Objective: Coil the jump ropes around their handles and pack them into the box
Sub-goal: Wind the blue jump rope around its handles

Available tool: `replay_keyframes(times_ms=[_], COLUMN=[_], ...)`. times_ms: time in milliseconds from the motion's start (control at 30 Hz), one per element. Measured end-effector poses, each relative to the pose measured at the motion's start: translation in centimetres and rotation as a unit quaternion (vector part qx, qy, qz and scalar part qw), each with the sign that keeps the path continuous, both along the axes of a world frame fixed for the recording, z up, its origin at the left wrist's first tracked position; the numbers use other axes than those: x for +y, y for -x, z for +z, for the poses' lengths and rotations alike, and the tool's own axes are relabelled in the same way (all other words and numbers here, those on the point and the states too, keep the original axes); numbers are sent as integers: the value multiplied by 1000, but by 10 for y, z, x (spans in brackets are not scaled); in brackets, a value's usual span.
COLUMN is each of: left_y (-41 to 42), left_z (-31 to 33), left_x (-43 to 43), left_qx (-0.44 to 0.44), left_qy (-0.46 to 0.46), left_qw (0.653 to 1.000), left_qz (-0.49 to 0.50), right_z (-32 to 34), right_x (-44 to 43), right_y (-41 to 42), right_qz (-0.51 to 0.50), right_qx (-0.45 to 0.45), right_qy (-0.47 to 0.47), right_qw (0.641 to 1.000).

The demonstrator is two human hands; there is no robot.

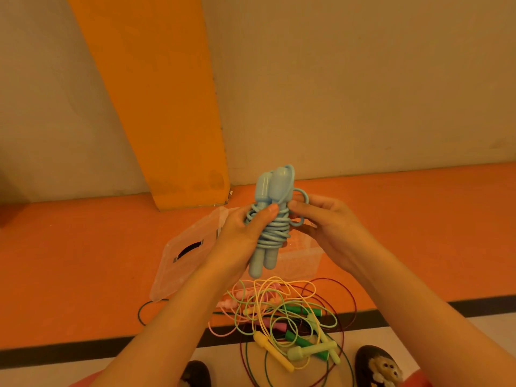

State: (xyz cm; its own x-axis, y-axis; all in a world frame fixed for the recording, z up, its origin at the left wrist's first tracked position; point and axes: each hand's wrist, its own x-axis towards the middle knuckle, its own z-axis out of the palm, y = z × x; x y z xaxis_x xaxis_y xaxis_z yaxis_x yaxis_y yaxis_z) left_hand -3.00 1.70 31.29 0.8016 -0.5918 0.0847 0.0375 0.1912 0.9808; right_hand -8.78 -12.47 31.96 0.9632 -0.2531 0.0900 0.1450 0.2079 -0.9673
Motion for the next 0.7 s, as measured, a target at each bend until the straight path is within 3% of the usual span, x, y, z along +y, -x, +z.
replay_keyframes(times_ms=[333, 700], left_y=[3, 3], left_z=[-1, -6], left_x=[1, -6], left_qx=[-61, 2], left_qy=[-17, 19], left_qw=[998, 999], left_qz=[17, 48], right_z=[-1, -5], right_x=[6, 12], right_y=[-3, -9], right_qz=[-39, -60], right_qx=[5, -26], right_qy=[97, 88], right_qw=[994, 994])
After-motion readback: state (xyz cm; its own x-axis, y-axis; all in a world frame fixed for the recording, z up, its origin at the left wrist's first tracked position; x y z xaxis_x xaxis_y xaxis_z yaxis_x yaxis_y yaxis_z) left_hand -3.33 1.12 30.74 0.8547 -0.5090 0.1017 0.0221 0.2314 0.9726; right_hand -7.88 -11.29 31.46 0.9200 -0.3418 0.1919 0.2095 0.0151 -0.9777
